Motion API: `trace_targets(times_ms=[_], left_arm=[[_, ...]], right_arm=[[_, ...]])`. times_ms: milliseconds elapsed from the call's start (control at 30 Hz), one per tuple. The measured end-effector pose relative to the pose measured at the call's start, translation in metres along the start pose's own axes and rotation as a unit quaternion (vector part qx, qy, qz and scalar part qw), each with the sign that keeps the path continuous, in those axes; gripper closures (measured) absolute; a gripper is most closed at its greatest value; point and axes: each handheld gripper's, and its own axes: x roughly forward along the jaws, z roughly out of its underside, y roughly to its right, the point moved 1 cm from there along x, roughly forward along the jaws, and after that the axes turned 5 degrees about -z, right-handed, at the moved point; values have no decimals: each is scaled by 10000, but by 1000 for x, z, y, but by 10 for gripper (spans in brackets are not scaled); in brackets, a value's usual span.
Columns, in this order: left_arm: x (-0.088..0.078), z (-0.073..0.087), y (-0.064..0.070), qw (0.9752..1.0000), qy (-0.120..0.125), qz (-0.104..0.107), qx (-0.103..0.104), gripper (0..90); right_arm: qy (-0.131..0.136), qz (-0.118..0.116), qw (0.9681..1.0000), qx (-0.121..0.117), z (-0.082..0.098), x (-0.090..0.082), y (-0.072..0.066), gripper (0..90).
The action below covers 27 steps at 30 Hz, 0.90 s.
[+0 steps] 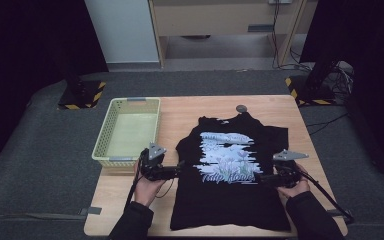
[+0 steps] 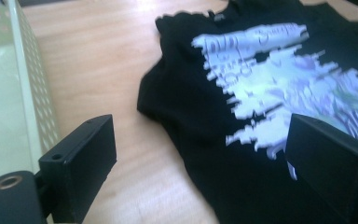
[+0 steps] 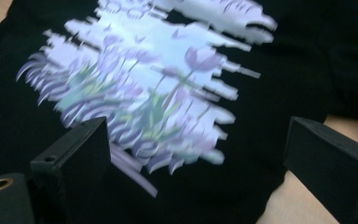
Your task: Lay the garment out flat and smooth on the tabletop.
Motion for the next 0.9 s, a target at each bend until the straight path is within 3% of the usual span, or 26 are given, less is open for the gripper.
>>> trace_targets(times_ms=[167,267,567,667,900], left_arm=[[8,-18,1,9999,95,-93,49,84],[16,-28,1,9998,110,-162,78,81],[43,-53,5,9992,2,-304,240,98],[52,-60,4,9995,15,-277,163,104],[68,-74,1,9992,-16,-338,211,128]], right_arm=[[-248,-57,9995,-183,16,-7,-6,54],[-337,-127,9992,-162,25,-11,-8,50],[-864,-228,9946,-530,40,-9,-22,24],[-985,-212,9931,-607,43,-7,-23,20],[-1212,-172,9897,-740,48,-2,-26,19]])
